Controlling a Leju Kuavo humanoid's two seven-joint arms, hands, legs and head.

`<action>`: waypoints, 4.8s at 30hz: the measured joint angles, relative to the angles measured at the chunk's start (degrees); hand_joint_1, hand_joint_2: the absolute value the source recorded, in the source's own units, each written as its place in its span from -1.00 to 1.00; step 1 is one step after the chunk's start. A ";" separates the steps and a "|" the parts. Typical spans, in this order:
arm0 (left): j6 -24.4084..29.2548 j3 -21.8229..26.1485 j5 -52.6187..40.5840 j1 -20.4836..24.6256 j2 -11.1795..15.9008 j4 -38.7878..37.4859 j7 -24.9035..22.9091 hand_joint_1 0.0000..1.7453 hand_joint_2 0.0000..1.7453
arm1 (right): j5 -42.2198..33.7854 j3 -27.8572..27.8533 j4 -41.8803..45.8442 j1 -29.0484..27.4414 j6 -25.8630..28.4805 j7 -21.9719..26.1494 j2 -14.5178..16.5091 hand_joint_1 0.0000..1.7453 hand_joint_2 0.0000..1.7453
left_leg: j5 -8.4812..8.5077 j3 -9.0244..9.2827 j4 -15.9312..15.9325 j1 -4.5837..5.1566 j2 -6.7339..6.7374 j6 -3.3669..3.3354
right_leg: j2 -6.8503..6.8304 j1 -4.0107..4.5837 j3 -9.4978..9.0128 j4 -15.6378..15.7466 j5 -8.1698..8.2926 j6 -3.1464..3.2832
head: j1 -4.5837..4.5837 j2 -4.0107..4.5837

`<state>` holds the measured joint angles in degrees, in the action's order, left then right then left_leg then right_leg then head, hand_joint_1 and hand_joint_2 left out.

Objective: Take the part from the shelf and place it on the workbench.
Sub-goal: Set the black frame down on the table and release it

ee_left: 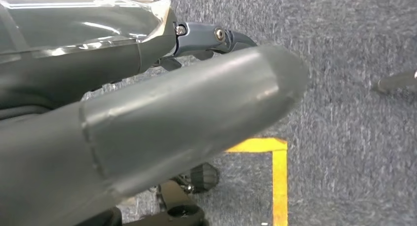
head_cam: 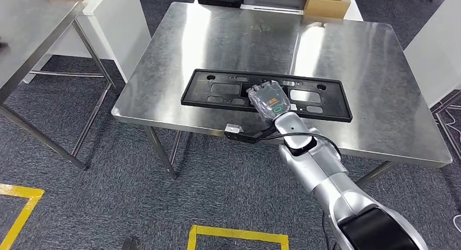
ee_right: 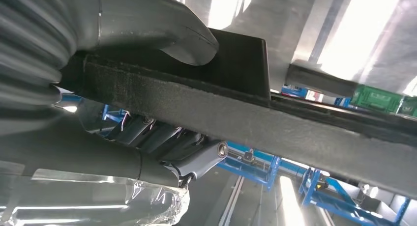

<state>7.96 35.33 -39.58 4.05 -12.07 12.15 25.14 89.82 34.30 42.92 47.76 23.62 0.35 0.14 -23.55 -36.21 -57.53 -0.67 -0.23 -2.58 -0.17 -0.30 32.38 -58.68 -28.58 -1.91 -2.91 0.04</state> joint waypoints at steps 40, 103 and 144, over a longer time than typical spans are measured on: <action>-0.53 0.63 -0.96 -0.28 0.04 -0.02 0.73 -1.00 -1.00 | 0.11 -6.34 -4.84 0.15 1.54 -1.53 -3.51 0.98 1.00 | -6.48 7.99 1.00 0.50 -0.92 -0.70 | -0.12 -0.31 7.78 -0.67 4.71 -2.60 | 0.67 0.00; 8.38 5.97 6.95 1.39 -2.34 1.31 7.77 -1.00 -1.00 | -0.38 -7.76 -5.01 4.18 -0.20 1.47 -0.52 -1.00 -1.00 | -1.48 1.03 -0.21 0.67 -0.68 1.02 | 0.81 -0.53 1.37 1.42 2.77 -0.84 | 1.11 0.00; 6.48 7.51 7.86 1.99 -2.55 1.40 6.25 -1.00 -1.00 | 0.15 -2.03 -4.10 4.10 2.94 -4.18 -2.21 -1.00 -1.00 | -0.73 0.37 -0.24 0.66 -2.15 -1.60 | -0.20 0.04 9.00 -15.62 -4.78 -0.35 | 1.33 0.00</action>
<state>14.43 42.83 -31.73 6.03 -14.62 13.55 31.39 89.96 32.27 38.82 51.87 26.56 -3.83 -2.07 -24.28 -35.83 -57.77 -0.01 -2.38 -4.19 -0.37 -0.26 41.38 -74.30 -33.36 -2.26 -1.57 0.04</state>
